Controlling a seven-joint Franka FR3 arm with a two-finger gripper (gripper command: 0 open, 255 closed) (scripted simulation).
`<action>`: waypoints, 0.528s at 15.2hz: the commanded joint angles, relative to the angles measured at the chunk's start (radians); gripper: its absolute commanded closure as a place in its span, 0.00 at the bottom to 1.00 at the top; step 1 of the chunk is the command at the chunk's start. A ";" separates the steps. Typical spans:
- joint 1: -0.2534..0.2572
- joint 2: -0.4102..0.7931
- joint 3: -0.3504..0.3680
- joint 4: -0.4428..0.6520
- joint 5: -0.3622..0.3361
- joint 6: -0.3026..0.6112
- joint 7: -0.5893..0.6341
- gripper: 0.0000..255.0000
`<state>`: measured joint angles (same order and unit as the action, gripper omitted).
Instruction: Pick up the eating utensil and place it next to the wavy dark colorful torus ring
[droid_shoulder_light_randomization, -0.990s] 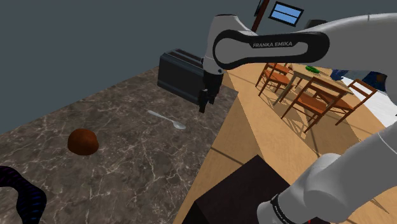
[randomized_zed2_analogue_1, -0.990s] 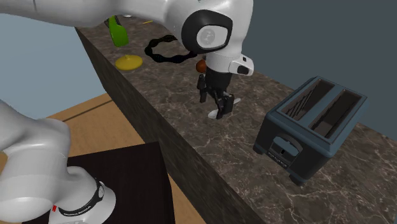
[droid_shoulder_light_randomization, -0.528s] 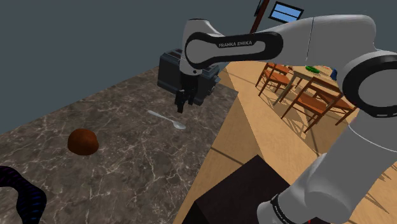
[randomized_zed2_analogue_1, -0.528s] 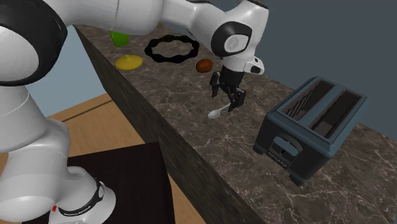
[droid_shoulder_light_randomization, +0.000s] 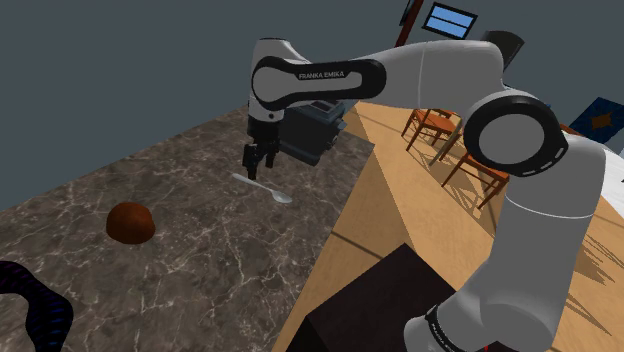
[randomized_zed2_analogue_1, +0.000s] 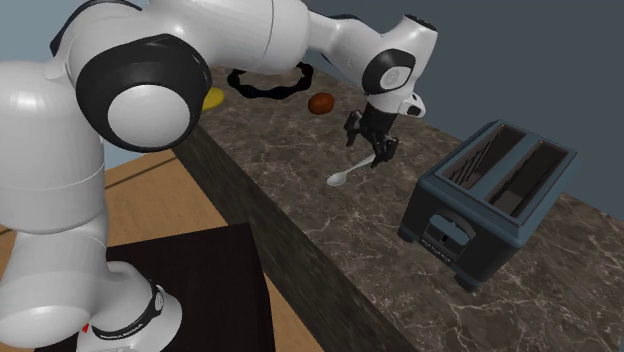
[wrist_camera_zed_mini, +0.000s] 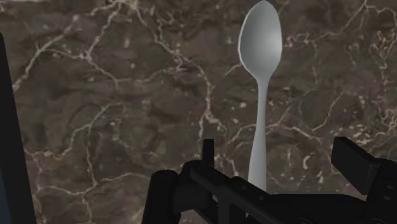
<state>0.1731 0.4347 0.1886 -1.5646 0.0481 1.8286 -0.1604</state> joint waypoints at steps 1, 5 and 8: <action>0.003 0.016 0.001 0.001 0.000 0.014 0.000 0.00; 0.005 0.022 0.002 -0.044 0.000 0.066 -0.001 0.00; 0.006 0.025 0.002 -0.060 0.000 0.085 -0.001 0.00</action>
<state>0.1790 0.4610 0.1902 -1.6184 0.0476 1.9080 -0.1609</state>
